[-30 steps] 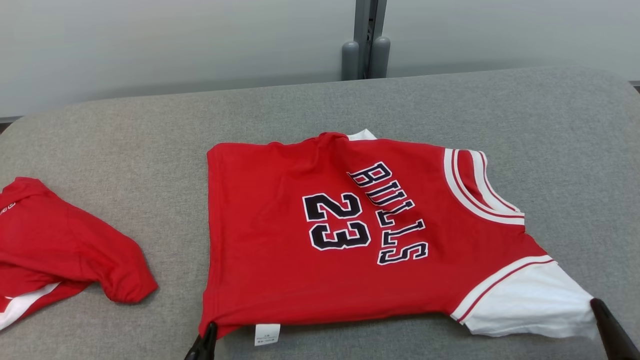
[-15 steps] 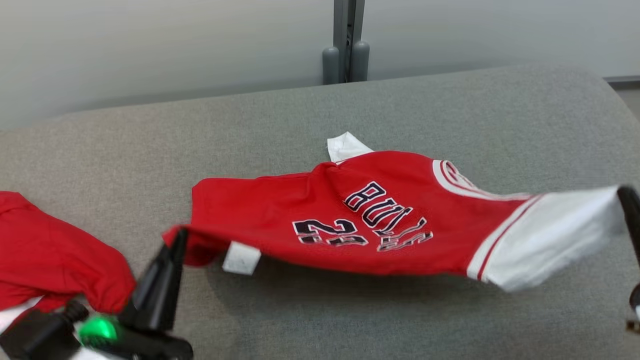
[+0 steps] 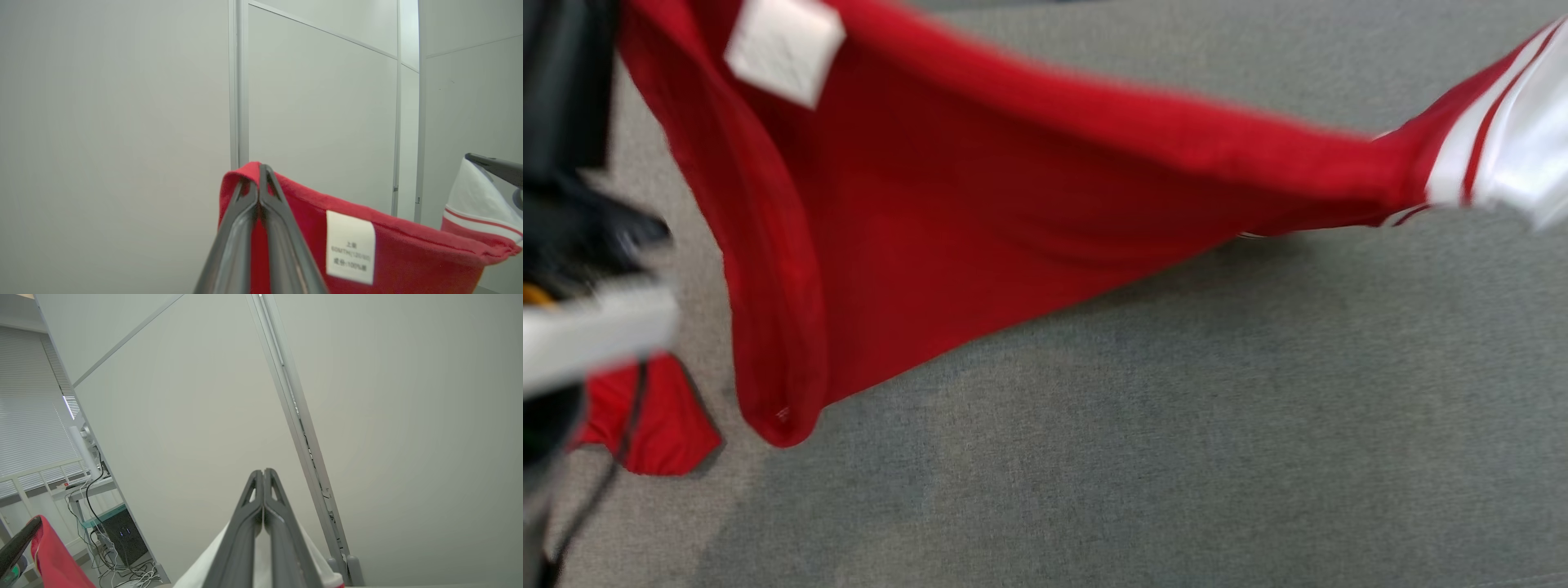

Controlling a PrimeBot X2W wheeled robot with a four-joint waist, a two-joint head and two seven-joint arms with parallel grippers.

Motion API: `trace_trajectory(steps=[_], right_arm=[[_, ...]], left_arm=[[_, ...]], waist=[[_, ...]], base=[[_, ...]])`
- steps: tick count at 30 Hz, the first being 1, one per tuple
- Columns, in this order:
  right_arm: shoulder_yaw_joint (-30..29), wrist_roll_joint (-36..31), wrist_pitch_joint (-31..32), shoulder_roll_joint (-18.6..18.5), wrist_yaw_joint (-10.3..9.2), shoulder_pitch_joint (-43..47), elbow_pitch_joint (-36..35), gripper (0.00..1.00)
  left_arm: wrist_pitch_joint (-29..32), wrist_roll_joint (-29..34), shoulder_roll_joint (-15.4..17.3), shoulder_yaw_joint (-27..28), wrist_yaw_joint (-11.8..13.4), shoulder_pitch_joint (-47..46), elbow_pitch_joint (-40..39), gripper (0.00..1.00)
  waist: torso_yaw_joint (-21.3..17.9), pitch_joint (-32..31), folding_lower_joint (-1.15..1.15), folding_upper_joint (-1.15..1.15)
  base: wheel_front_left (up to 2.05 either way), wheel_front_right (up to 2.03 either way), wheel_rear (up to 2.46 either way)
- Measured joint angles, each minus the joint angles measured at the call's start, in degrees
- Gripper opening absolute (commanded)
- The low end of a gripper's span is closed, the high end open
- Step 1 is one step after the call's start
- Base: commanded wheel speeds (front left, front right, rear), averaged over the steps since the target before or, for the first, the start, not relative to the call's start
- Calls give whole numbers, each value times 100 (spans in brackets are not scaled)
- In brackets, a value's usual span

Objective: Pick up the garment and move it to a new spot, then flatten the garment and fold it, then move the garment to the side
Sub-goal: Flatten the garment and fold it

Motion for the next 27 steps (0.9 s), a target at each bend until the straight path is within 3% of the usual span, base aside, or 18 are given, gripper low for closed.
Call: trace_trajectory(steps=[6,11,17,27], right_arm=[[154,-705,363,144,0,-2612,1276,0],[224,-1458,164,485,0,-4717,2554,0],[214,-2242,-638,753,0,-6487,4045,0],[-40,-3307,-2543,929,0,-8247,6234,0]], left_arm=[[237,-100,-233,-220,-275,-2485,1533,0],[89,243,-523,-527,-508,-4276,2983,0],[-586,602,-794,-673,-748,-5664,4742,0],[-1796,1099,-1110,-911,-939,-7219,7083,0]], waist=[[91,754,0,0],[197,1380,0,0],[376,1976,0,0],[581,2540,0,0]], base=[[0,0,0],[0,0,0],[0,0,0],[0,0,0]])
